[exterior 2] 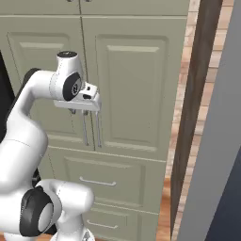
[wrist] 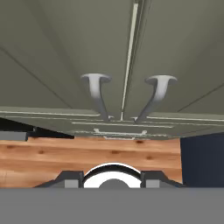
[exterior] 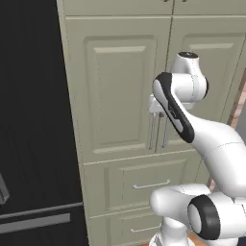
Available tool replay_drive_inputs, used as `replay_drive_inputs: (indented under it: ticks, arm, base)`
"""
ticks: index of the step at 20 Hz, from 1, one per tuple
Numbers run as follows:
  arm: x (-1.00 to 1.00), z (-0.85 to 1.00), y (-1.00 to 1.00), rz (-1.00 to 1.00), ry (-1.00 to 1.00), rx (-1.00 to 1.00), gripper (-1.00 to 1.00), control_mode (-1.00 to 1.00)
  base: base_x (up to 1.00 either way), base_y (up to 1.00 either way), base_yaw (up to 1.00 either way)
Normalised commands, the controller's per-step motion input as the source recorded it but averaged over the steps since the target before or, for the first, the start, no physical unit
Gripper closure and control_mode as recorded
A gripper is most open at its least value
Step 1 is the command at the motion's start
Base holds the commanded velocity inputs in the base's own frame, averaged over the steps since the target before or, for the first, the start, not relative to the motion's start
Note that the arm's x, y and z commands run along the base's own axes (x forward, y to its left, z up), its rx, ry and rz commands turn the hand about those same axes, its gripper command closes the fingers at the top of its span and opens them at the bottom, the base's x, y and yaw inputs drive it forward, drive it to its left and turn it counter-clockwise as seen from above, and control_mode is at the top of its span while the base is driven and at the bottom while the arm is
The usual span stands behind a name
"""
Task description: Navigate to the sink.
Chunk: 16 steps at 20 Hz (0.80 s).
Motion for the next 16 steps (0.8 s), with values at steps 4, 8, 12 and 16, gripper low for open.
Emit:
replay_drive_inputs:
  ticks: [4,8,12,16]
  arm:
    - [0.0,0.0,0.0,0.0,0.0,0.0,-1.0,1.0]
    - [0.0,0.0,0.0,0.0,0.0,0.0,-1.0,1.0]
    - [0.0,0.0,0.0,0.0,0.0,0.0,-1.0,1.0]
    - [0.0,0.0,0.0,0.0,0.0,0.0,-1.0,1.0]
  base:
    - [-0.02,0.21,0.02]
    - [-0.19,0.34,0.61]
    - [-0.27,0.19,0.69]
    - [-0.28,0.46,0.74]
